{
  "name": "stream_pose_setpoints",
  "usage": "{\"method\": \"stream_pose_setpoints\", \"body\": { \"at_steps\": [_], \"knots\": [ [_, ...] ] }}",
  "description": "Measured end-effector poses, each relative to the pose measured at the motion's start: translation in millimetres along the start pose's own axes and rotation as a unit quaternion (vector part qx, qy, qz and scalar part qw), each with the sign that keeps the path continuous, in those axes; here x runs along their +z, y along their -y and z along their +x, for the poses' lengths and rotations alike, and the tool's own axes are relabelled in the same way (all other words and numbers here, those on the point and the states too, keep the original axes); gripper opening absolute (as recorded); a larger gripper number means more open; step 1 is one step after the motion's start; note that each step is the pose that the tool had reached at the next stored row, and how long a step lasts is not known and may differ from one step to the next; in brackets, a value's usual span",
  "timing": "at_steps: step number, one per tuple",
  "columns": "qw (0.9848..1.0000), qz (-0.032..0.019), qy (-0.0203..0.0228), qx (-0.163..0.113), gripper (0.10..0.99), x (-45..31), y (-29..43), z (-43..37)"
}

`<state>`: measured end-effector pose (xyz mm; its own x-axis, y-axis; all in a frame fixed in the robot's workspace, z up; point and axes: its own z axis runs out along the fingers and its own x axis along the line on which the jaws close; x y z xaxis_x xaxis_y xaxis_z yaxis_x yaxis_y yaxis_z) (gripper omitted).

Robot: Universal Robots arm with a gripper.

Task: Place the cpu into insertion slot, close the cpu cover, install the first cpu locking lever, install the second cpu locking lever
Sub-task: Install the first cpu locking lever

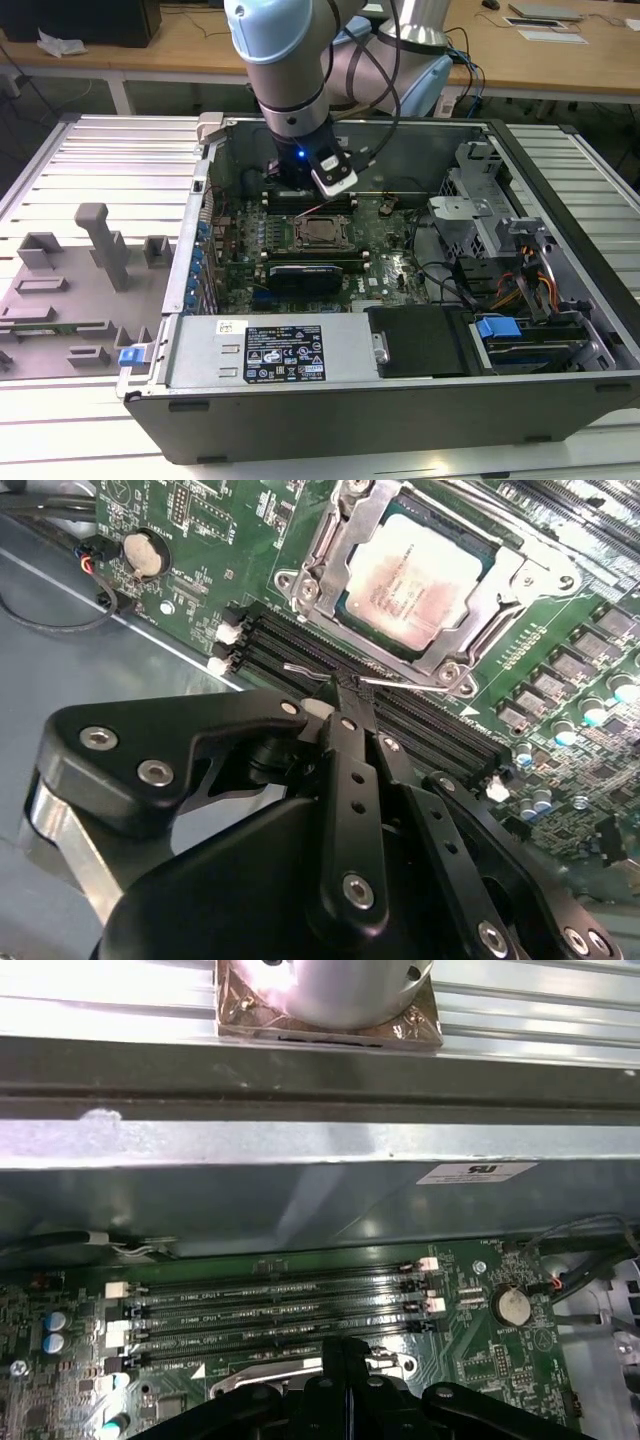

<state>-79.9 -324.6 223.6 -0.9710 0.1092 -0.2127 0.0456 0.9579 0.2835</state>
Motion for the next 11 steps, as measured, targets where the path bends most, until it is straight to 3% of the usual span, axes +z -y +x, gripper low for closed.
{"method": "stream_pose_setpoints", "body": {
  "at_steps": [5, 11],
  "knots": [
    [0.9999, -0.008, 0.001, 0.007, 0.106, 3.4, 0.6, 0.6],
    [0.9998, -0.0123, 0.0022, 0.014, 0.106, 7.4, 1.1, 1.3]
  ]
}}
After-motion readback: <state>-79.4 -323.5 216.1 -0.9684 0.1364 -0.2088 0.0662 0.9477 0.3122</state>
